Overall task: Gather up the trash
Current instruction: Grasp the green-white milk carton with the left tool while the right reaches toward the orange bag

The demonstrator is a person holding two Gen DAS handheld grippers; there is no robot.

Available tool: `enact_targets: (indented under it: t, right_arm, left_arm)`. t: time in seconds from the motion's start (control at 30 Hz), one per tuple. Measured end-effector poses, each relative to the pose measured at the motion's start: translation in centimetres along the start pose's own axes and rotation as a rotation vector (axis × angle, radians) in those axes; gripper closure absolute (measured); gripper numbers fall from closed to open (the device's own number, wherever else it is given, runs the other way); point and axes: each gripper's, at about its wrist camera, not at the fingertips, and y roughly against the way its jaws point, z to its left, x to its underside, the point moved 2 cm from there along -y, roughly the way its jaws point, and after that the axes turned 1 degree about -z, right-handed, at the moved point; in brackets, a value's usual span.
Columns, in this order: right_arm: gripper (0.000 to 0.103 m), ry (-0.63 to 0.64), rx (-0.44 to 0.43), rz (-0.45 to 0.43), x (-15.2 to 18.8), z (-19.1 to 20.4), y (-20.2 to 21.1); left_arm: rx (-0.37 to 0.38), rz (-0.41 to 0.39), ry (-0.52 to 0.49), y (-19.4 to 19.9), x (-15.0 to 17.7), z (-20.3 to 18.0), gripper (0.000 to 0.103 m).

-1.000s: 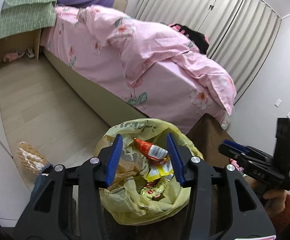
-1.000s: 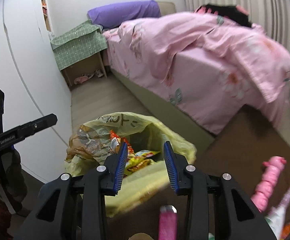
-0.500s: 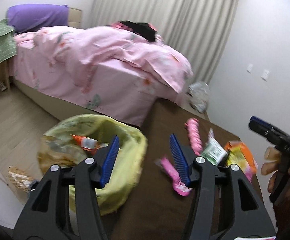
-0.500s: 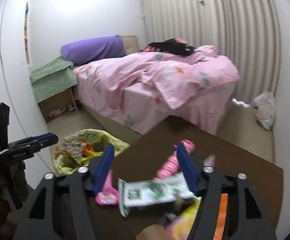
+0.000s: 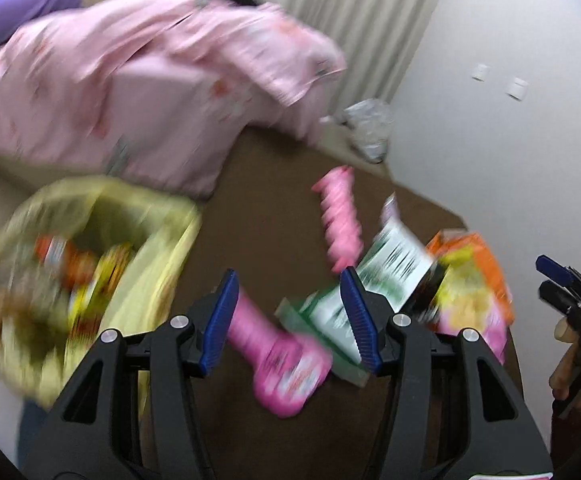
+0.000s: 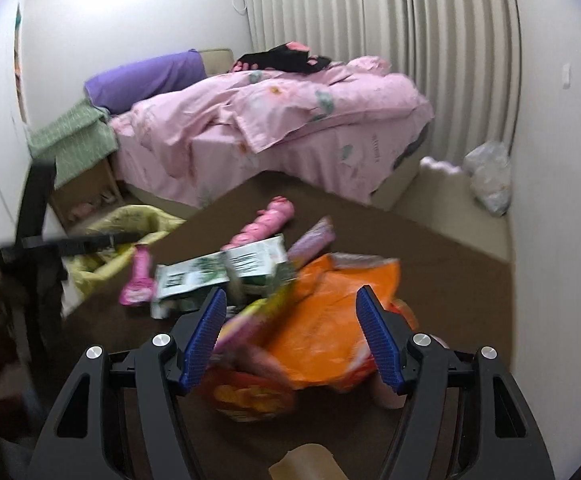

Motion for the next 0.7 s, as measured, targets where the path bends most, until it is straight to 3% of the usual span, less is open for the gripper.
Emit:
enact_targets:
  t: [0.1, 0.2, 0.37, 0.57, 0.7]
  right_arm:
    - [0.039, -0.036, 0.059, -0.025, 0.0, -1.5, -0.3]
    - [0.039, -0.091, 0.070, -0.012, 0.3, -3.5, -1.4]
    - [0.039, -0.102, 0.046, 0.028, 1.7, -4.4, -2.2]
    - [0.039, -0.096, 0.060, 0.042, 3.0, -5.2, -2.0]
    - [0.039, -0.137, 0.049, 0.033, 3.1, -5.4, -1.4]
  left_arm:
    - [0.033, -0.033, -0.130, -2.1, -1.7, -2.5, 0.051]
    - [0.057, -0.017, -0.217, -4.7, -2.4, -4.6, 0.051]
    - [0.146, 0.178, -0.323, -8.4, -0.8, -6.6, 0.051]
    - [0.235, 0.293, -0.285, -8.0, 0.9, -7.1, 0.051]
    - [0.258, 0.317, -0.348, -6.4, 2.0, -8.6, 0.049]
